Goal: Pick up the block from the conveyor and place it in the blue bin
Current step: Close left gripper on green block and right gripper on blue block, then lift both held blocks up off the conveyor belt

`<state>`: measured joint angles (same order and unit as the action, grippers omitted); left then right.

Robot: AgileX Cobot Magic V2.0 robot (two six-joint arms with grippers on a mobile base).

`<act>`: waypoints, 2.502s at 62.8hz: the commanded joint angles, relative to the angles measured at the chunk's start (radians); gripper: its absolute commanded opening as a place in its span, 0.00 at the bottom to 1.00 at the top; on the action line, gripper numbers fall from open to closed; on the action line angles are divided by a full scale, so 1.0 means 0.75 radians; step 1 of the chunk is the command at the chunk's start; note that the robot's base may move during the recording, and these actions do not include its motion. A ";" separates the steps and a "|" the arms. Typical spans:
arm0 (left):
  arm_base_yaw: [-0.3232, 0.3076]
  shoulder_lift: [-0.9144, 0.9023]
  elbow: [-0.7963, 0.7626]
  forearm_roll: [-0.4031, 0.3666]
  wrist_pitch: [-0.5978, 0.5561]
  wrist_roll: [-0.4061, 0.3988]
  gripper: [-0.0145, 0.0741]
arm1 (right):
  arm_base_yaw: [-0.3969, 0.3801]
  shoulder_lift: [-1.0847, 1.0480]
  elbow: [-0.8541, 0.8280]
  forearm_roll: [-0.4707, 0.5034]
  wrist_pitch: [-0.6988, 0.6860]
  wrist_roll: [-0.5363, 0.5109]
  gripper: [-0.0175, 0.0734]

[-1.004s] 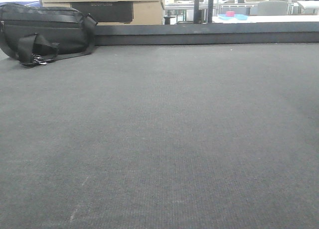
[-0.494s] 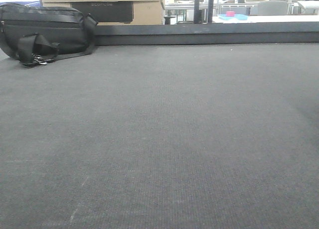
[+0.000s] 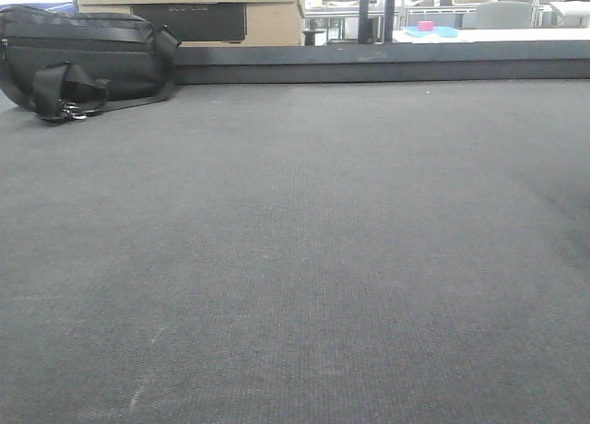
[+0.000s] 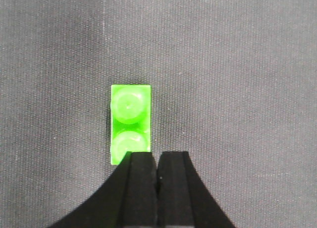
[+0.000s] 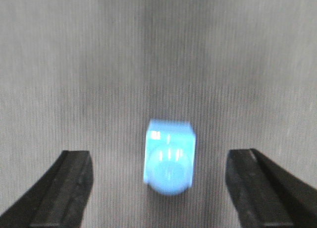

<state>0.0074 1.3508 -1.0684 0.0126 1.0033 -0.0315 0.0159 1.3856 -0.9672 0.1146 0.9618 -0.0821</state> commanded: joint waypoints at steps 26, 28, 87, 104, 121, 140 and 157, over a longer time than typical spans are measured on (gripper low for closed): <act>0.000 -0.004 -0.010 -0.008 0.004 -0.001 0.04 | -0.003 0.234 0.020 -0.027 -0.012 -0.002 0.58; 0.000 -0.004 -0.010 -0.008 0.004 -0.001 0.04 | -0.003 0.242 0.031 -0.027 -0.021 -0.002 0.58; 0.000 -0.004 -0.010 0.003 0.039 -0.001 0.04 | -0.003 0.227 0.052 -0.028 -0.008 0.025 0.02; 0.000 0.037 -0.010 0.005 0.003 -0.001 0.42 | -0.003 0.125 0.052 -0.028 -0.014 0.025 0.01; 0.000 0.219 -0.010 0.094 -0.078 -0.009 0.68 | -0.003 0.115 0.052 -0.019 -0.020 0.025 0.01; 0.000 0.429 -0.010 0.093 -0.108 -0.009 0.63 | -0.003 0.115 0.052 -0.017 -0.028 0.025 0.01; 0.000 0.456 -0.016 0.093 -0.105 -0.074 0.29 | -0.003 0.115 0.052 -0.017 -0.028 0.025 0.01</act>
<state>0.0074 1.6952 -1.0725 0.0809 0.9278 -0.0706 0.0159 1.4829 -0.9273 0.1059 0.9458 -0.0635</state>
